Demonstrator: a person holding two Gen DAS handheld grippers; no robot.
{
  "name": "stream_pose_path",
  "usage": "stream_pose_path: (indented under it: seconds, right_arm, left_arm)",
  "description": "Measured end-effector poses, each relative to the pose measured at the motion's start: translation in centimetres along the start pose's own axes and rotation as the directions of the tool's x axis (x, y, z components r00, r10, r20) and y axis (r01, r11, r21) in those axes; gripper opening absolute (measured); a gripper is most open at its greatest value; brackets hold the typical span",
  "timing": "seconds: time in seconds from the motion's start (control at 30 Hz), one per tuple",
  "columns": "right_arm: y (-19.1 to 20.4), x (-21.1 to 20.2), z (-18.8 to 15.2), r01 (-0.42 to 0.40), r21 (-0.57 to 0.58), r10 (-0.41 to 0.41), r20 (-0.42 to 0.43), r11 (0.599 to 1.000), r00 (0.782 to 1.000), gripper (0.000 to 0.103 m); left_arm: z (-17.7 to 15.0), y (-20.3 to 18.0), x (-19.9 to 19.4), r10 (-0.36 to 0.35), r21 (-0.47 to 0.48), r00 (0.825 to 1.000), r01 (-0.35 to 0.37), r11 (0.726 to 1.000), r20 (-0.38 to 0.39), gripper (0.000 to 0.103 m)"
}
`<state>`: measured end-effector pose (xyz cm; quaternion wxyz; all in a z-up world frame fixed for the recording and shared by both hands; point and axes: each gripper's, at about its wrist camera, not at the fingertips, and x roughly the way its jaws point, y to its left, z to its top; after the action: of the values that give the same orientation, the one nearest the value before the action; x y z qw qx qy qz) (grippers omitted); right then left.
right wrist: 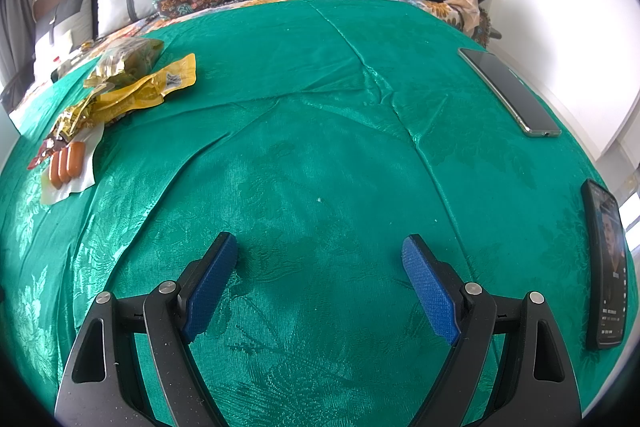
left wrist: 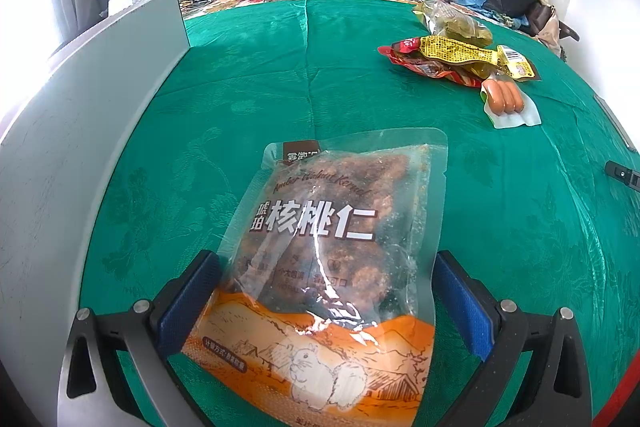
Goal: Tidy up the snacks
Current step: 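Hold the walnut pack in the left tool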
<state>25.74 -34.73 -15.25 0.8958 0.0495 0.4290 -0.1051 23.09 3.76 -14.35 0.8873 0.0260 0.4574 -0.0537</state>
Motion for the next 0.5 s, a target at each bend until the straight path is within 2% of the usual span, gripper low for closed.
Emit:
stream_pose_path:
  seconds: [0.5]
  right_arm:
    - [0.04,-0.07,-0.01,-0.002,-0.001,0.002,0.0,1.0,1.0,0.087]
  left_arm:
    - [-0.01,0.09,-0.01,0.0,-0.002,1.0,0.0,1.0,0.0,0.103]
